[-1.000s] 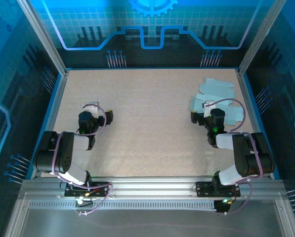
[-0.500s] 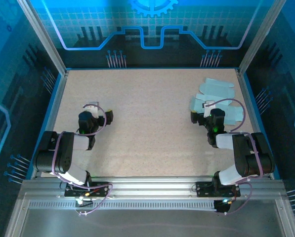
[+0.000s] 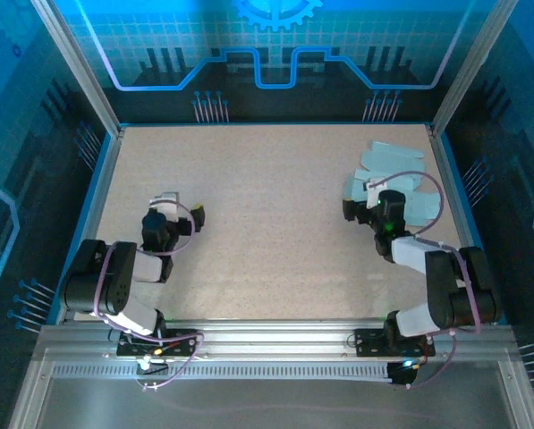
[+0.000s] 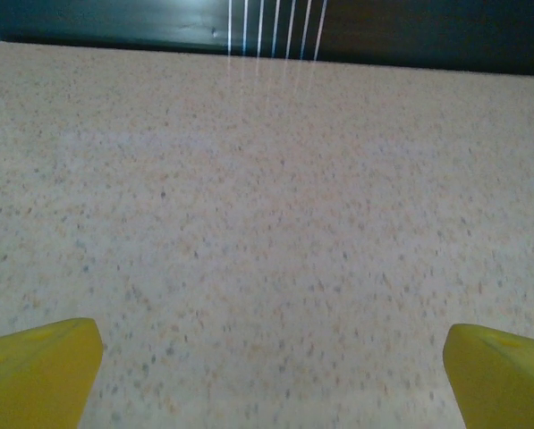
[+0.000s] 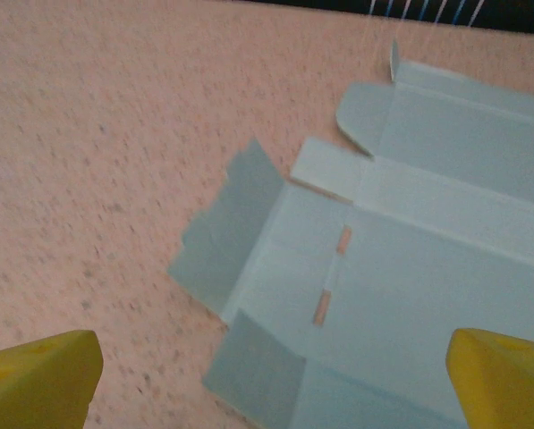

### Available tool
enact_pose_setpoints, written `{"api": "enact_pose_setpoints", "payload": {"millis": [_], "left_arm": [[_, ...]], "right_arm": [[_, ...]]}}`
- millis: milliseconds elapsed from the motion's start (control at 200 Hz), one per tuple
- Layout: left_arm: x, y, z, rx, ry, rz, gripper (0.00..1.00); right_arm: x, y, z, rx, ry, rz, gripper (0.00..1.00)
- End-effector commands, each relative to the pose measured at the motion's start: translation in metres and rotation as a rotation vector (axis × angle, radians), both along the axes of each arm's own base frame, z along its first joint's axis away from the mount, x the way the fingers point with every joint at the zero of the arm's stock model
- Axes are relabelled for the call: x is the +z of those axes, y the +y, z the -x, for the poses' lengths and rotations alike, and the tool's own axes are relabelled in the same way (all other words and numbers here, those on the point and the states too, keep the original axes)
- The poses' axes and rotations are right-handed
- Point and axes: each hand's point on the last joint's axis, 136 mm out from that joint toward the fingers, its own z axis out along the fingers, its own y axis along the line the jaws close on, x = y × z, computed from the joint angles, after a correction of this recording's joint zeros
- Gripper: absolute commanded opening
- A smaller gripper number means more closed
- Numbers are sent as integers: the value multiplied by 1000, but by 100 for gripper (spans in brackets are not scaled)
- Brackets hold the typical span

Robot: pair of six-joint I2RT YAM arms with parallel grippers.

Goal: Fold the paper box

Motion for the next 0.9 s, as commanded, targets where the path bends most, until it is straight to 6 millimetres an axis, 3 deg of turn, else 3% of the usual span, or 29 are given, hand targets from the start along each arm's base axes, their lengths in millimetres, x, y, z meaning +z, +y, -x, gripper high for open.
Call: {"api": "enact_pose_setpoints", "payload": {"millis": [0, 190, 295, 480, 660, 760, 890], "left_arm": [[40, -12, -2, -26, -130, -74, 99], [63, -52, -6, -122, -77, -228, 99], [80, -78, -3, -192, -75, -184, 99], [102, -153, 15, -385, -75, -136, 99], [102, -213, 41, -529, -26, -125, 99], [99, -229, 53, -566, -2, -96, 99], [90, -236, 61, -577, 29, -76, 99]], "right_arm": [[31, 6, 1, 2, -1, -3, 100], [48, -7, 9, -133, 138, -116, 100], [47, -11, 11, -170, 241, -221, 100], [31, -12, -3, -174, 402, -276, 98], [4, -6, -28, -151, 546, -268, 86], [-7, 5, -40, -134, 606, -205, 77], [-15, 16, -53, -165, 637, -37, 75]]}}
